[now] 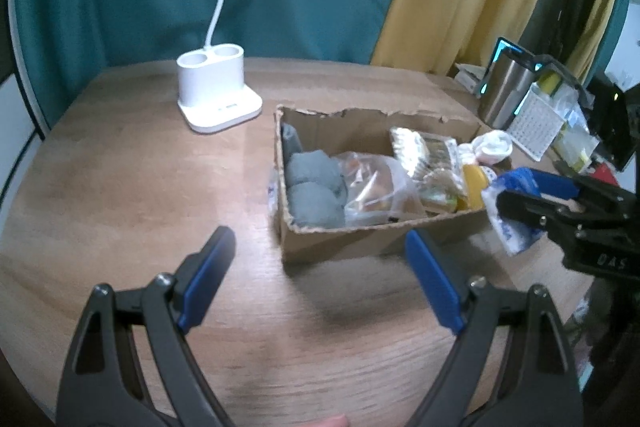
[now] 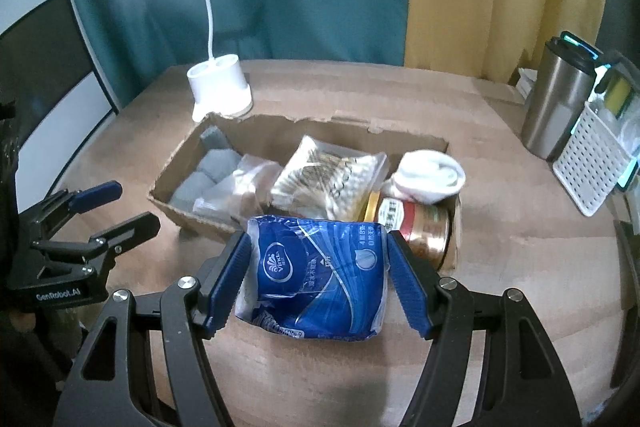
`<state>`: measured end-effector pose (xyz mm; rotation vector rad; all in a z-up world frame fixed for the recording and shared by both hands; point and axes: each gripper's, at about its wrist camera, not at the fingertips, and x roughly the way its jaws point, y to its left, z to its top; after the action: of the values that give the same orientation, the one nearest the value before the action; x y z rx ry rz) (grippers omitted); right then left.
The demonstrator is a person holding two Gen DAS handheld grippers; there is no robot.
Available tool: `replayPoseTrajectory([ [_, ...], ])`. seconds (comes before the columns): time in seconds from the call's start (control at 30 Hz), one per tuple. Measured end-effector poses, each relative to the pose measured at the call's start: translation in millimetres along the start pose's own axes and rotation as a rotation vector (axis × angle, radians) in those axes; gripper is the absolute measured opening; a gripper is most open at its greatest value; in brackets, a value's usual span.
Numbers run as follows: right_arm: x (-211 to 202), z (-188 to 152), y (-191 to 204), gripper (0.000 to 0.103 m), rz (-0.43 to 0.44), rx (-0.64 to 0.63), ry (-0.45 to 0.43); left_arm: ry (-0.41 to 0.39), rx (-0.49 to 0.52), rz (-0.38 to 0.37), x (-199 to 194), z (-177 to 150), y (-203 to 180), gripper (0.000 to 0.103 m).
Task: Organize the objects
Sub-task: 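Lower the tissue pack into the box beside the can with the right tool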
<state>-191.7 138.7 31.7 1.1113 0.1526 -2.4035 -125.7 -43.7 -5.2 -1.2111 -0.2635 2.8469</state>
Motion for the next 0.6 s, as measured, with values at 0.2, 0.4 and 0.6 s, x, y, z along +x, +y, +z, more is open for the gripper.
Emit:
replayPoseTrajectory([
  [0.2,6.6,10.6,2.8,0.072,0.008,-0.018,-0.005,-0.01,0.0,-0.003,3.8,6.0,1.6,0.088],
  [0.4,17.3,21.2,2.5,0.072,0.006,-0.014,-0.001,-0.003,-0.003,0.005,10.9,11.8,6.6,0.088],
  [0.6,29.8,29.7,1.6,0.072,0.01,-0.009,0.007,-0.001,-0.01,0.003,15.9,16.8,11.9,0.088],
])
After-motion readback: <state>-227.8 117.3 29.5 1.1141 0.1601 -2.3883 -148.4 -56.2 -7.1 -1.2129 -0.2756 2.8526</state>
